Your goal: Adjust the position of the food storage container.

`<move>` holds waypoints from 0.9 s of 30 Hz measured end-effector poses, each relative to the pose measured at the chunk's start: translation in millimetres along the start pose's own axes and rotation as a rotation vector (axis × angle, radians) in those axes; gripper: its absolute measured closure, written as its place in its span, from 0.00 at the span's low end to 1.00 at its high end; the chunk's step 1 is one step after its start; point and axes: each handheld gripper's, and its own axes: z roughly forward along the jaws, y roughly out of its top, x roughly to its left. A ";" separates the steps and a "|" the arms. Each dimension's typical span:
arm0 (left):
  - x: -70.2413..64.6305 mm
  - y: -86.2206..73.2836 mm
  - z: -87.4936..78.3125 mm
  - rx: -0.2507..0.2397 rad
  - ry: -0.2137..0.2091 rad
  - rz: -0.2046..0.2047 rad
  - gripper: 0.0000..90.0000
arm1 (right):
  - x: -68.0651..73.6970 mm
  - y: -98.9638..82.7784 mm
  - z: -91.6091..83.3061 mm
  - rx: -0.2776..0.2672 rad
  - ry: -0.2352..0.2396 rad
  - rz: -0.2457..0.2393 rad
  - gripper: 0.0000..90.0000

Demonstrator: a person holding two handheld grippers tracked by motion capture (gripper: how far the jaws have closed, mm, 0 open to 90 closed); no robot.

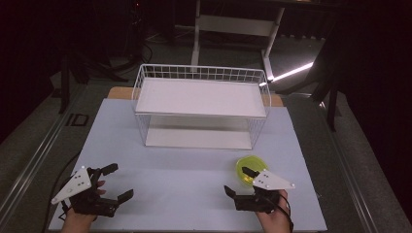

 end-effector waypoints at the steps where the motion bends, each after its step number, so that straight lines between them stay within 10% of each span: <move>1: 0.0 -0.1 0.5 0.001 0.001 -0.001 0.00 | 3.3 0.4 1.7 0.012 0.016 -0.010 0.16; 13: -1.2 0.5 0.3 -0.005 -0.002 0.000 0.00 | 20.0 14.0 1.3 -0.016 0.105 -0.049 0.16; 21: -1.7 1.1 -0.1 -0.013 -0.003 0.001 0.00 | 20.7 39.0 -8.1 -0.073 0.059 -0.138 0.15; 27: -1.4 1.0 0.2 -0.017 -0.005 -0.007 0.00 | 3.9 52.2 -16.9 -0.112 0.014 -0.091 0.15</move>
